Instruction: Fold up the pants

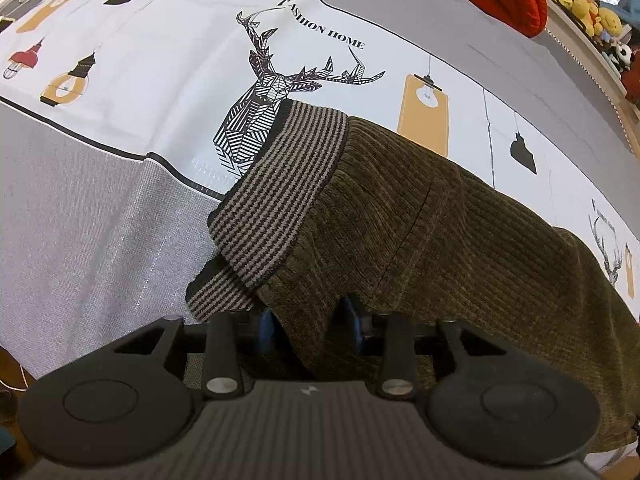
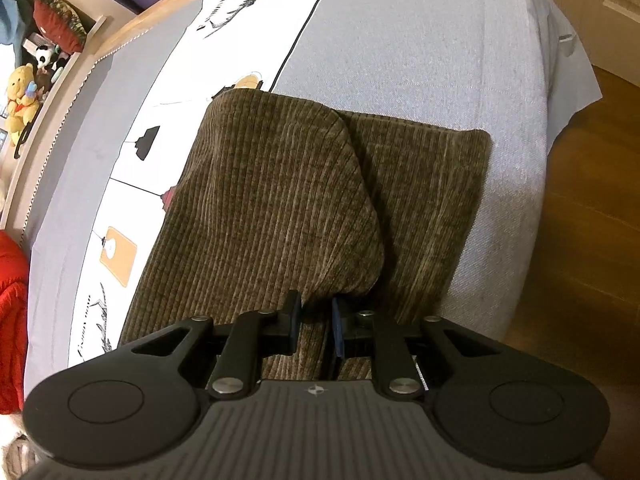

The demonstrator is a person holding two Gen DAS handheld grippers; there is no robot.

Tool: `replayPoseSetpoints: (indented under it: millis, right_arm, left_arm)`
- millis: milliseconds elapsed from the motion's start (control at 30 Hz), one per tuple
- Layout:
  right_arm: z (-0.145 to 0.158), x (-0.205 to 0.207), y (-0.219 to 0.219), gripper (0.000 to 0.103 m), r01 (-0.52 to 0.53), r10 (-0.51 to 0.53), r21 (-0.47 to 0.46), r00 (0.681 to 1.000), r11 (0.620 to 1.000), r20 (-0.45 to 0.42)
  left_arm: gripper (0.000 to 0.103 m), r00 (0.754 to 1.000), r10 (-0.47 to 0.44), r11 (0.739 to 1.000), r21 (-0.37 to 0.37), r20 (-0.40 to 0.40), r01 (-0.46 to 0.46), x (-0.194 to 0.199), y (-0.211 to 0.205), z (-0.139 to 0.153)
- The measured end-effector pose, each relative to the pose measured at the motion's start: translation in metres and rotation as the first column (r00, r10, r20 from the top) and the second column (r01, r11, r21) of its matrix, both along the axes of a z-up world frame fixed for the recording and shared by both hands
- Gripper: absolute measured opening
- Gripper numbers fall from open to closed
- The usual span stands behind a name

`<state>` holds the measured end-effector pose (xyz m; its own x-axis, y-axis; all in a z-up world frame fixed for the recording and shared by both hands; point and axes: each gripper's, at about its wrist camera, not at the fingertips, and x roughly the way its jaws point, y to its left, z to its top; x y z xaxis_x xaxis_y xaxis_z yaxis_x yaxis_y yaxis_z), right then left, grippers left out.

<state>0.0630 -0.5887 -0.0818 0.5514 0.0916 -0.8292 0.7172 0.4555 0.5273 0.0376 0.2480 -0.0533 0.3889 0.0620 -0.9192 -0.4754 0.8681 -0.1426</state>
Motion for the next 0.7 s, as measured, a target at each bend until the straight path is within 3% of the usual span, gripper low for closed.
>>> replayPoseSetpoints:
  millis: [67,167,300,367,433,533,567,633,700]
  right_arm:
    - [0.004,0.000,0.002,0.004,-0.022,0.022,-0.035,1.000,0.999,0.008]
    - [0.021,-0.005,0.007,0.002,-0.038,0.045,-0.126,0.997,0.991,0.057]
    - [0.053,-0.027,0.012,0.001,0.008,0.030,-0.201,0.982,0.980,0.188]
    - [0.059,-0.037,0.012,0.001,0.018,0.025,-0.235,0.984,0.972,0.177]
    - [0.047,-0.037,0.006,0.001,-0.002,0.023,-0.208,0.995,0.978,0.099]
    - [0.021,-0.030,-0.004,0.003,-0.032,0.033,-0.100,0.999,0.994,0.004]
    - [0.014,-0.030,-0.009,0.005,-0.023,0.022,-0.065,1.000,0.998,-0.012]
    - [0.012,-0.033,-0.018,0.009,0.025,-0.025,-0.045,1.000,0.999,-0.005]
    - [0.012,-0.038,-0.028,0.017,0.084,-0.083,-0.030,0.996,0.996,0.031]
  left_arm:
    - [0.013,1.000,-0.025,1.000,-0.004,0.006,0.025,0.000,-0.002,0.001]
    - [0.010,0.995,-0.080,0.995,0.062,0.058,0.077,-0.003,-0.010,0.014]
    - [0.010,0.982,-0.057,0.995,0.091,0.181,0.042,-0.027,-0.009,0.044]
    - [0.010,0.987,-0.034,0.997,0.080,0.156,0.022,-0.034,-0.006,0.043]
    - [0.011,0.997,-0.038,0.997,0.071,0.073,0.032,-0.030,-0.004,0.029]
    - [0.029,0.999,-0.020,0.993,0.115,-0.033,0.023,-0.021,-0.002,0.013]
    - [0.041,1.000,-0.001,0.989,0.147,-0.024,0.005,-0.021,-0.003,0.016]
    - [0.053,0.999,0.035,0.972,0.229,0.042,-0.044,-0.026,-0.002,0.029]
    - [0.057,0.992,0.051,0.952,0.294,0.120,-0.084,-0.030,-0.006,0.042]
